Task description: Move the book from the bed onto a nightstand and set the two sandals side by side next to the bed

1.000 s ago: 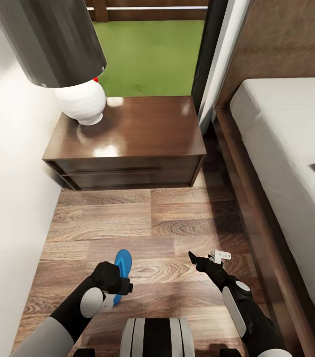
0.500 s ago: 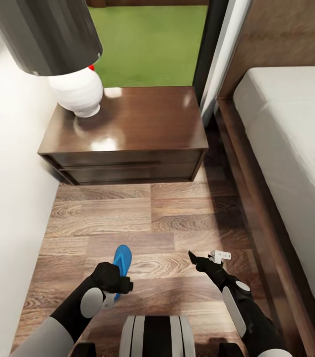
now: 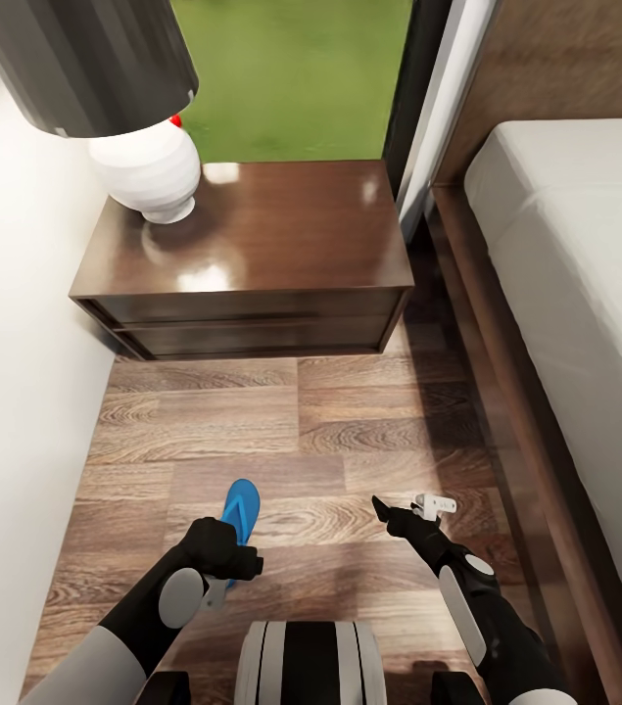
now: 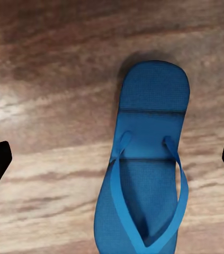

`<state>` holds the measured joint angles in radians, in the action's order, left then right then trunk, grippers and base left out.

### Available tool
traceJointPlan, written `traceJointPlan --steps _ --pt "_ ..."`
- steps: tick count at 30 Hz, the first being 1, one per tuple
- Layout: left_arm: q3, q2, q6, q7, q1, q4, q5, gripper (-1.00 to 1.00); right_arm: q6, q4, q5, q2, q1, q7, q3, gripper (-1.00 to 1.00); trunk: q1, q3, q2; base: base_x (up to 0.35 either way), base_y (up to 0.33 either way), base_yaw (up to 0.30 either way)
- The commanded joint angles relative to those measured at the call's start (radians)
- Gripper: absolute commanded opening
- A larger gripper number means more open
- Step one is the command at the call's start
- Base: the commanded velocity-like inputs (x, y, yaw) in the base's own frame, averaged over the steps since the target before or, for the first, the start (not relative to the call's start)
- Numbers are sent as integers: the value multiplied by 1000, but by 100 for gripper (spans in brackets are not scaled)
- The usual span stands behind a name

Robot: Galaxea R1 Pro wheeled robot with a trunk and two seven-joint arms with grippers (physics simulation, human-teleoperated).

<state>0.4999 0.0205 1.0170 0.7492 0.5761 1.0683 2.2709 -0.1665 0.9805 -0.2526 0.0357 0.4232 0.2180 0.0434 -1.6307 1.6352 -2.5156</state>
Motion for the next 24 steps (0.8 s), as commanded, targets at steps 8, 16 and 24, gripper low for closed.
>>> traceJointPlan --steps 8,16,24 --pt "4 1 -1 7 1 1 -5 100 -8 1 -9 1 0 6 4 100 0 4 0 0 0 0" --pt "33 1 -1 9 1 2 -5 100 0 4 -8 1 0 8 4 100 -2 20 -1 0 0 0" --pt "38 1 -1 9 1 2 -5 100 -7 81 -7 1 0 11 2 100 -2 20 -1 0 0 0"
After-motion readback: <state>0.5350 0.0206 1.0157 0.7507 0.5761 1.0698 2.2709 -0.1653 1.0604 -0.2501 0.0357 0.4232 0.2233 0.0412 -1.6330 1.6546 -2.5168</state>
